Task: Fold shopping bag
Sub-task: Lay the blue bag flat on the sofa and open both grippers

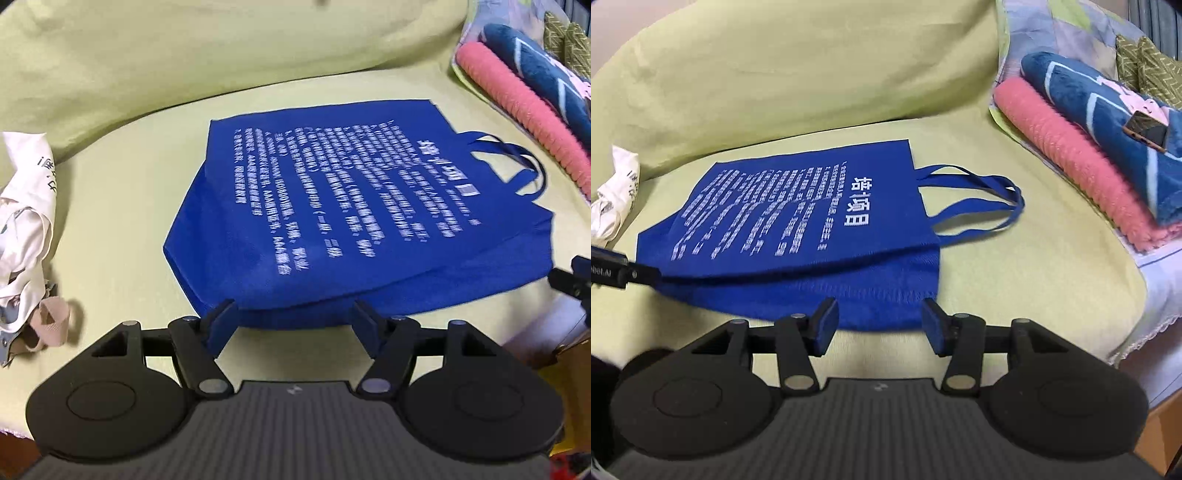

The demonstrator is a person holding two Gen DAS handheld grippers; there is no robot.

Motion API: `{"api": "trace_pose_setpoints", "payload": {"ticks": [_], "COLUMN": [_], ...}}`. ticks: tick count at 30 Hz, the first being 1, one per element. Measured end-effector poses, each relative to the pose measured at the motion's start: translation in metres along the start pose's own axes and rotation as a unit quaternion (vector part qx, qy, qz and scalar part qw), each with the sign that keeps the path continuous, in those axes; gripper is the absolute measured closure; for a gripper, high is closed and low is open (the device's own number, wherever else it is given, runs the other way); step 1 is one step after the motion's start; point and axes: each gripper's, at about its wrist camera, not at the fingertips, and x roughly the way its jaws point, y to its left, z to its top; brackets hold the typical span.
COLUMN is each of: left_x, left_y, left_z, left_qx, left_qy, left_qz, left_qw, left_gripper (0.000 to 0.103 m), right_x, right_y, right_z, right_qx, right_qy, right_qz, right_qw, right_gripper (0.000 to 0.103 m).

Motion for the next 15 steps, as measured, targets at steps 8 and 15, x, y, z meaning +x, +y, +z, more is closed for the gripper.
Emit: {"api": "trace_pose_setpoints", "payload": {"ticks": [8,15], "left_x": [-0.034,-0.051], "left_y": [-0.023,-0.033], "left_z": [-0.008,-0.009], "left_qx": [0.017,0.030], "left_qy": [-0.037,-0.069], "left_qz": [-0.023,-0.056], "left_qw": [0.9989,0.9955], "left_gripper": [0.032,0.031], "right_x": [-0.039,-0.076], "right_y": [-0.005,-0.011], "right_z": [-0.009,-0.007], "right_qx": [0.007,0.032], "right_qy": [-0.019,-0.054], "right_qz": [-0.016,-0.035], "right_qw": [1.000,0.997], "right_gripper": [0.047,0.033]}}
